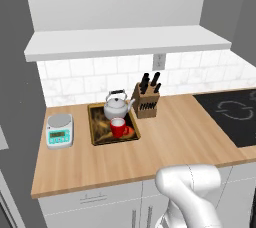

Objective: Pick the kettle from the counter and place it on the tray. Then pick the mug from the cabinet and place it on the tray. Then close the cabinet doors.

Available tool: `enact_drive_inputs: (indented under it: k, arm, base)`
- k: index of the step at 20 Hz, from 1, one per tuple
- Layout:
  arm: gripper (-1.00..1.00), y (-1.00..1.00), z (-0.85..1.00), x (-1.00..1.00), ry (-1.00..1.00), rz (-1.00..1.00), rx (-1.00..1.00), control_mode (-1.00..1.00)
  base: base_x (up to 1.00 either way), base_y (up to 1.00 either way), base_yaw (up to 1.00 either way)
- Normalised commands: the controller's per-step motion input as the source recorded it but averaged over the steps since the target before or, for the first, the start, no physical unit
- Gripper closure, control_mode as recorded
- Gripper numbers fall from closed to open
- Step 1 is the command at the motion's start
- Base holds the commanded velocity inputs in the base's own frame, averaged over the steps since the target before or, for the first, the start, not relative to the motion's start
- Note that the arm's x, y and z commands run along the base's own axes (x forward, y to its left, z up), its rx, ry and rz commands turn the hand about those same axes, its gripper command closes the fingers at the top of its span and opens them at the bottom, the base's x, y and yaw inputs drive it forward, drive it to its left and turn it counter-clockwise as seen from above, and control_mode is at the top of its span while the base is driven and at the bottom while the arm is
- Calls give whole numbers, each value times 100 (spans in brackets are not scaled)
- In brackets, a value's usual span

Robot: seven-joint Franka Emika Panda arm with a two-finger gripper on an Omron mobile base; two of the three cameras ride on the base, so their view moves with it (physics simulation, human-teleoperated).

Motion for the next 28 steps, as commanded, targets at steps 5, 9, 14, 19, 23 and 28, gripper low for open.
enact_drive_inputs:
  k: [5,9,14,19,23,28]
  arm:
    - [-100,-23,0,11,-1,-2,20,-100]
    - [-100,-13,-4,30,0,-10,11,-100]
    - [-100,-33,-21,35,-10,0,0,-100]
    - [-100,-37,-17,24,-14,0,0,-100]
    - [-100,-35,-6,6,-14,-1,3,-100]
    - [-100,-26,-4,0,-13,-9,0,-100]
  base:
    - [0,0,0]
    - [0,0,0]
    - [0,0,0]
    - [0,0,0]
    - [0,0,0]
    - [0,0,0]
